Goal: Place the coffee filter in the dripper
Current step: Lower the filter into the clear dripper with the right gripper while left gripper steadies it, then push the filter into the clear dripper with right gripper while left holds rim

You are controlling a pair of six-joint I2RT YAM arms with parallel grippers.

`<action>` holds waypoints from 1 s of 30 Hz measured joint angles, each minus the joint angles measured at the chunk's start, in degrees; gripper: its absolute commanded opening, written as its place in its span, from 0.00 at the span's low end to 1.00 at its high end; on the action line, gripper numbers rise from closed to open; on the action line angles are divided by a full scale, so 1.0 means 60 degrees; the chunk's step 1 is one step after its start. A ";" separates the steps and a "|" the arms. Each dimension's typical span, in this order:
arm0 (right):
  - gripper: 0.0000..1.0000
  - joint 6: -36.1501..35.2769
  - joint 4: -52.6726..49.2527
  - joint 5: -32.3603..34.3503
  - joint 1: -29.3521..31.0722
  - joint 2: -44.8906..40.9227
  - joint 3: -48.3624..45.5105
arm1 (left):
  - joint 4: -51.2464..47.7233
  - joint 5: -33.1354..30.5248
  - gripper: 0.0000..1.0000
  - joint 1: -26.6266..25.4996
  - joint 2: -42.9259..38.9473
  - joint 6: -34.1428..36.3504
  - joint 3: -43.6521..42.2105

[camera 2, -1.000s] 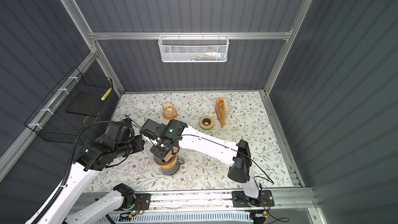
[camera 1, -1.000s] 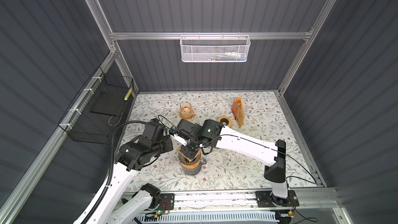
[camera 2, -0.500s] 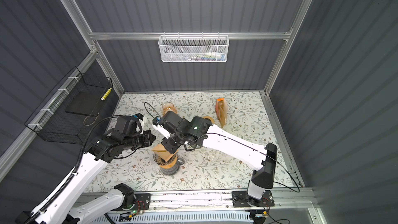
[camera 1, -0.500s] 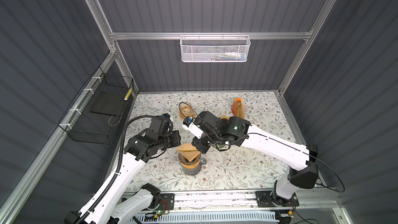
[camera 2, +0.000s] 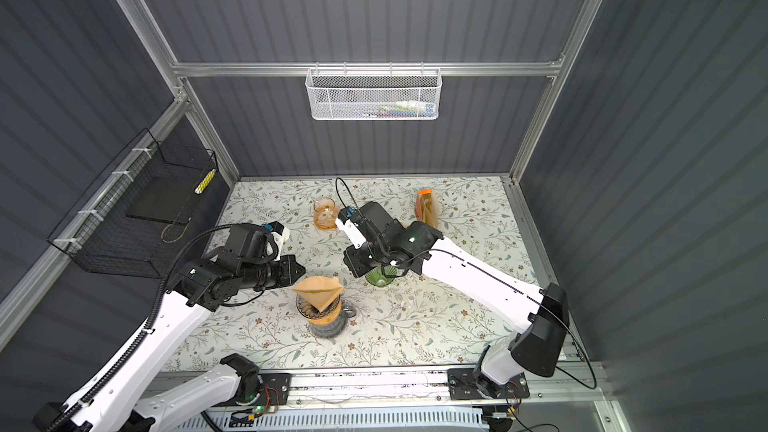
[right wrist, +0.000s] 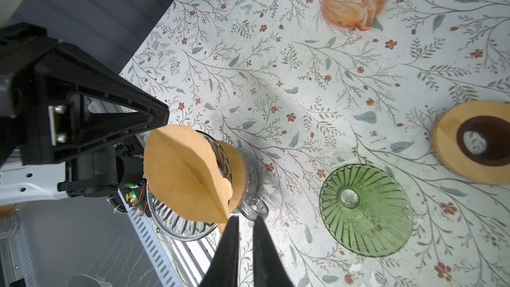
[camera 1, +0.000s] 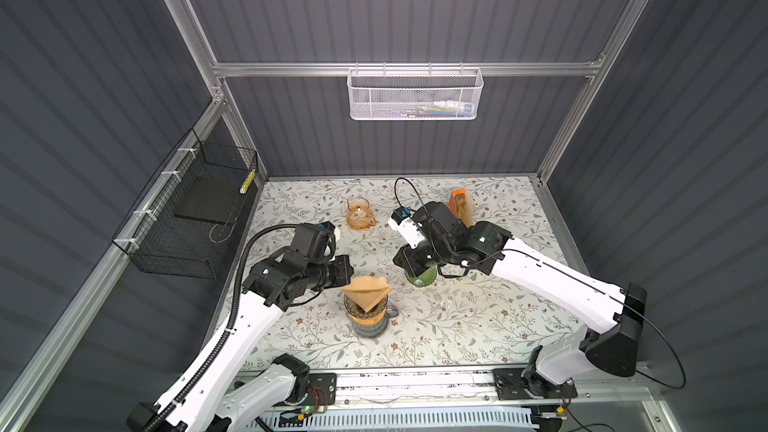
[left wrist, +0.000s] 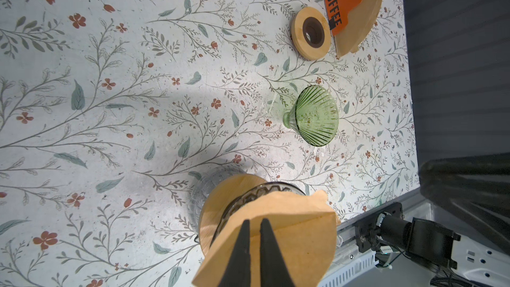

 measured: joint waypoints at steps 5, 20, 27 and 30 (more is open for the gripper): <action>0.15 0.0160 0.0244 -0.0441 0.0040 0.0040 -0.0251 | -0.0033 0.0306 0.11 0.0000 0.0149 0.0007 0.0000; 0.13 0.0248 0.0342 -0.0936 0.0889 0.0889 -0.0178 | -0.0364 0.0892 0.11 0.0000 0.0178 0.0011 -0.0135; 0.13 0.0248 0.0244 -0.0936 0.1202 0.0914 -0.0142 | -0.0980 0.1104 0.11 0.0000 0.0102 0.0120 -0.0189; 0.12 0.0251 0.0215 -0.0936 0.1311 0.0914 -0.0124 | -0.1140 0.1140 0.11 0.0000 0.0040 0.0178 -0.0226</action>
